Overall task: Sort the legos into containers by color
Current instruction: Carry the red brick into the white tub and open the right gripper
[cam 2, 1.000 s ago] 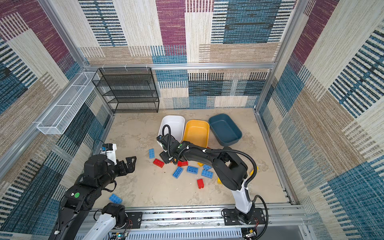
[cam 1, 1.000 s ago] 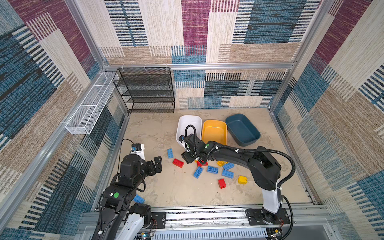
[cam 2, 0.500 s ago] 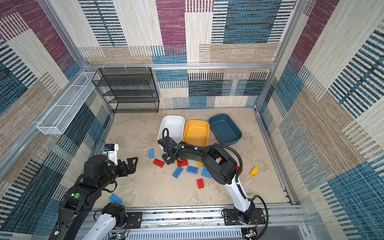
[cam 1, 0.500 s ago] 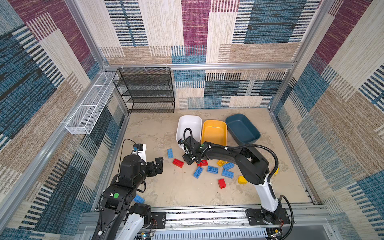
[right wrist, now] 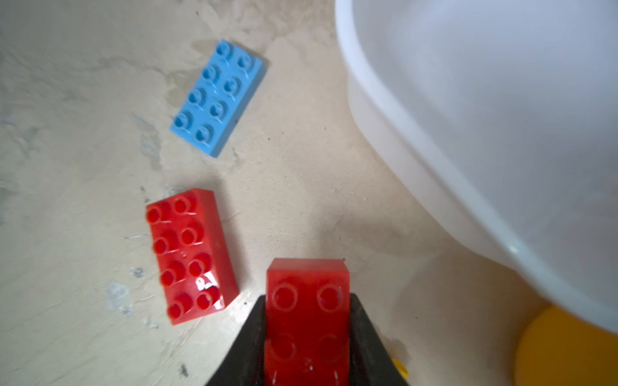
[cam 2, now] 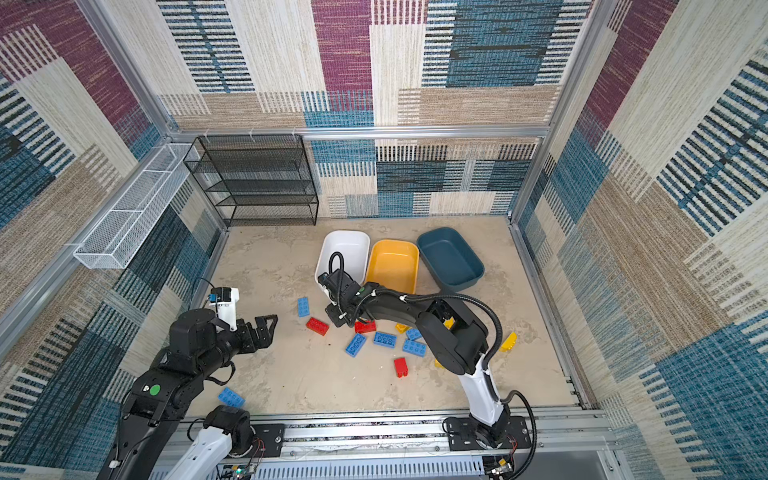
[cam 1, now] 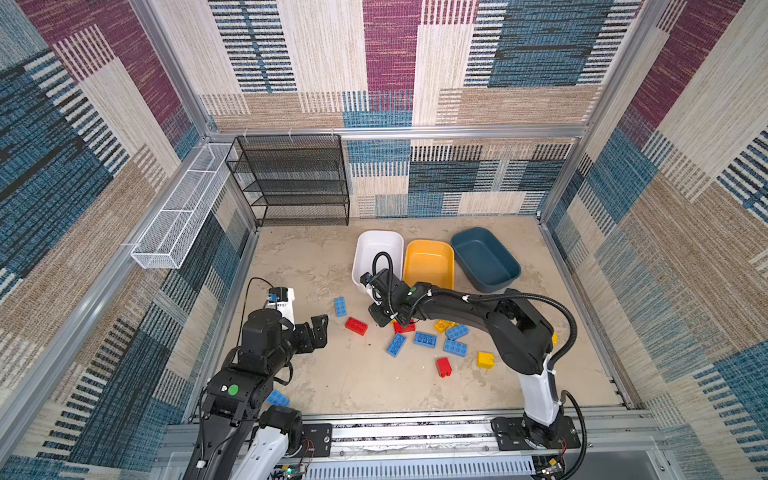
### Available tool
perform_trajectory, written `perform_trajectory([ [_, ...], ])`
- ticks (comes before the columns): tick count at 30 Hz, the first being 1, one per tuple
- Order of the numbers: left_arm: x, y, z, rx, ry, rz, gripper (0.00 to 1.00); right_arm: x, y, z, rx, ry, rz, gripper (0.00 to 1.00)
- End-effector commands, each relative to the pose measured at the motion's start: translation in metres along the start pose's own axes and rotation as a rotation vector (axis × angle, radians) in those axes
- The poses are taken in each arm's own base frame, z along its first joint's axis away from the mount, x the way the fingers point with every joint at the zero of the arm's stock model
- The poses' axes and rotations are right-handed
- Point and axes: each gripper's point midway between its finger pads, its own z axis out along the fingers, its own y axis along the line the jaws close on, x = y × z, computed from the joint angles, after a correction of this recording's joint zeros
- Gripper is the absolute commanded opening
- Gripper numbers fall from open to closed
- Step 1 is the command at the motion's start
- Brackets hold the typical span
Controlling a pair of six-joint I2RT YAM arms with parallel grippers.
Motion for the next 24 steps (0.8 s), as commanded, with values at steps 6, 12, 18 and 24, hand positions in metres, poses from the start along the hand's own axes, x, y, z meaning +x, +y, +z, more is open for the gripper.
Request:
perform_trajectory([
  [6, -0.002, -0.003, 0.001, 0.015, -0.010, 0.020, 0.97, -0.054, 0.005, -0.067, -0.018, -0.153, 0.009, 0.25],
  [12, -0.003, -0.002, -0.001, 0.009, -0.020, 0.019, 0.97, -0.096, -0.020, -0.085, -0.020, -0.219, 0.025, 0.27],
  [18, 0.000, -0.001, 0.003, 0.005, 0.006, 0.020, 0.96, -0.133, -0.053, -0.061, -0.020, -0.238, 0.060, 0.27],
  [24, 0.003, -0.002, 0.007, 0.005, 0.028, 0.024, 0.96, -0.148, -0.090, -0.020, 0.007, -0.207, 0.113, 0.25],
])
